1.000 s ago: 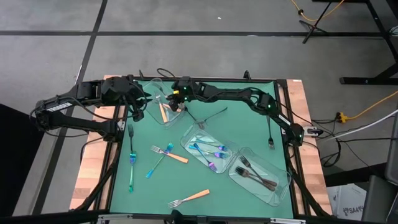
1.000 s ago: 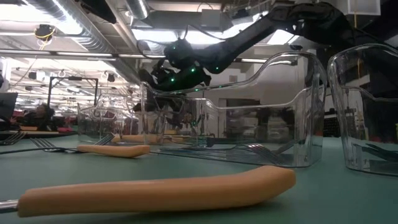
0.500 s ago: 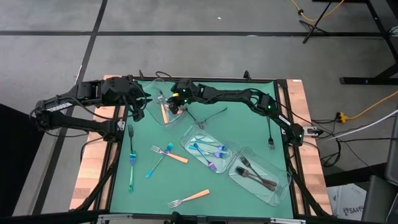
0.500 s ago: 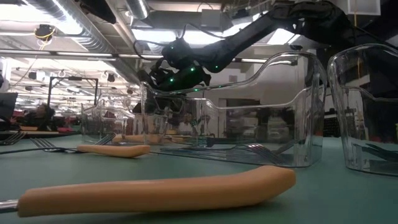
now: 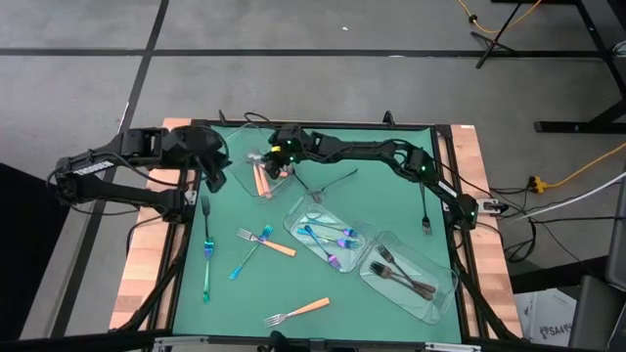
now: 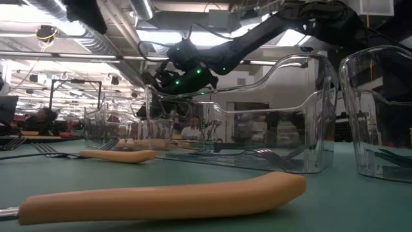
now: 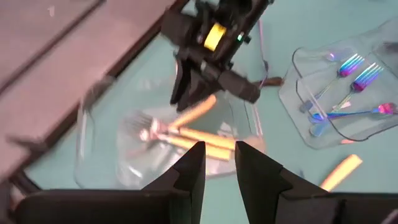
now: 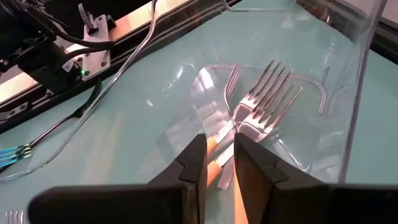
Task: Sort silverware by color (type)
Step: Put the yellow fork into the top transparent bin, then put the blue fork into the center transparent bin
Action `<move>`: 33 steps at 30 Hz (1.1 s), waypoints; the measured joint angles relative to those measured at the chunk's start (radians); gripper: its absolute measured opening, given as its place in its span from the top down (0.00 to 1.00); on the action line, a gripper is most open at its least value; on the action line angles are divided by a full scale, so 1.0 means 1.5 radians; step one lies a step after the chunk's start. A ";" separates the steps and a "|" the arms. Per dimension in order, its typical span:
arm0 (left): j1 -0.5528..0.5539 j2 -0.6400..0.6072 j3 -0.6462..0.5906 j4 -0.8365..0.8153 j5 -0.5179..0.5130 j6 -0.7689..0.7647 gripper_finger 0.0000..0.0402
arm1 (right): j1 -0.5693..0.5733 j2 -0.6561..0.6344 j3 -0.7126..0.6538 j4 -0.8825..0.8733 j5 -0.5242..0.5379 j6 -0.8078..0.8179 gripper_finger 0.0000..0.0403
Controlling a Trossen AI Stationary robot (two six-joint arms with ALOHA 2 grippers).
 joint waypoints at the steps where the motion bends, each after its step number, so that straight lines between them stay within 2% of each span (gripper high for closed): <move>1: -0.005 0.000 -0.004 -0.006 0.000 -0.032 0.80 | 0.000 0.000 0.004 -0.004 0.000 -0.001 0.83; 4: -0.028 -0.001 -0.028 -0.024 0.009 -0.143 0.80 | -0.001 0.000 0.021 -0.006 -0.008 -0.018 0.83; 7: -0.057 0.000 -0.061 -0.041 0.047 -0.246 0.80 | -0.001 -0.010 0.039 -0.017 -0.025 -0.042 0.83; 11: -0.103 0.002 -0.120 -0.032 0.092 -0.370 0.80 | -0.002 -0.035 0.066 -0.093 -0.032 -0.102 0.83; 20: -0.225 0.002 -0.237 -0.027 0.200 -0.693 0.80 | -0.011 -0.125 0.072 -0.286 0.069 -0.270 0.83; 26: -0.336 0.018 -0.291 0.008 0.209 -0.867 0.80 | -0.040 -0.168 0.072 -0.388 0.076 -0.322 0.83; 33: -0.454 0.064 -0.316 0.072 0.221 -1.015 0.80 | -0.082 -0.204 0.071 -0.474 0.072 -0.351 0.83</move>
